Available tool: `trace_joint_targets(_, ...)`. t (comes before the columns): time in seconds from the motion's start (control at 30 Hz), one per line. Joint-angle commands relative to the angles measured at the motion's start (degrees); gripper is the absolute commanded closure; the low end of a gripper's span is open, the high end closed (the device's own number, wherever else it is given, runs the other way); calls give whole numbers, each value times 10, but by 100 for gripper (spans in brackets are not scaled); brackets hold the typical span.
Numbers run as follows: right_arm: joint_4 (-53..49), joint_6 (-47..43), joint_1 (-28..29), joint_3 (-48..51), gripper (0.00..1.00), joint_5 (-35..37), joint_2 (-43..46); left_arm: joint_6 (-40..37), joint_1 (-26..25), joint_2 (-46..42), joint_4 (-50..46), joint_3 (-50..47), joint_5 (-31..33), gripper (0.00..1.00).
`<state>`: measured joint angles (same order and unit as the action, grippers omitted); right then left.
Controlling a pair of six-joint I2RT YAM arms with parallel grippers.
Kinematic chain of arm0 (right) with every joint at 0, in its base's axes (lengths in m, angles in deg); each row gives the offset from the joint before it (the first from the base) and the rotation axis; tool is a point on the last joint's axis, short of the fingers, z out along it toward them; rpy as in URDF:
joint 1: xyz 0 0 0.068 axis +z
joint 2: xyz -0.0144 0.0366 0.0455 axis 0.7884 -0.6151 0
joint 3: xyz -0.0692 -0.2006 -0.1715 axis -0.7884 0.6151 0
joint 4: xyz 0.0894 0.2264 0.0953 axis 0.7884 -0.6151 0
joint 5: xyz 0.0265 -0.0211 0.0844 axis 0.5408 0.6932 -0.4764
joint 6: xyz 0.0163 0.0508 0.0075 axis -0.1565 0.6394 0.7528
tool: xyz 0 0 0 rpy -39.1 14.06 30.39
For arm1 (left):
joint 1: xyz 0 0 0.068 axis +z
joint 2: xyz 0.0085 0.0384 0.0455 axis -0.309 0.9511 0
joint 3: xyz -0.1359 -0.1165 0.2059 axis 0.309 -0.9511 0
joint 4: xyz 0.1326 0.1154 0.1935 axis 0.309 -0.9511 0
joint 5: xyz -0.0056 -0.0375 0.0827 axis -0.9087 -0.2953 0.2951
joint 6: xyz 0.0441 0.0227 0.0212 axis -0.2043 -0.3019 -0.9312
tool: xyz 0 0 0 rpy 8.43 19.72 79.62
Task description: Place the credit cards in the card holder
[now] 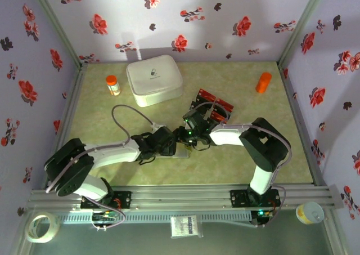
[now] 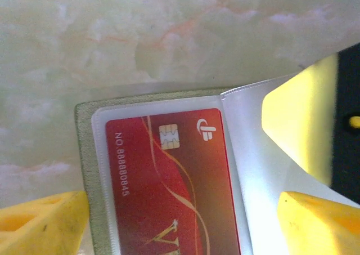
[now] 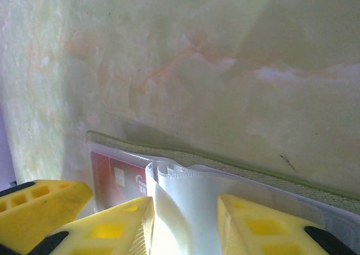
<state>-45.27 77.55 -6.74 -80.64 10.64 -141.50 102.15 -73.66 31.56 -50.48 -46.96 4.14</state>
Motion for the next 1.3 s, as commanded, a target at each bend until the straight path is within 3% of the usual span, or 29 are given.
trace_joint_targets(0.0,-12,10,3,3,64,-20,20,-14,5,-49,-21,4,38,7)
trace_joint_targets(0.17,-30,9,12,-9,62,-21,38,-11,42,-125,-33,-12,39,0)
trace_joint_targets(0.5,-48,12,57,-61,53,-9,6,-9,114,-217,-58,-50,12,0)
trace_joint_targets(0.93,-32,22,80,-113,49,-13,-74,0,144,-266,-67,-85,2,0)
trace_joint_targets(1.27,21,43,73,-84,52,-13,-63,4,147,-263,-65,-100,-5,0)
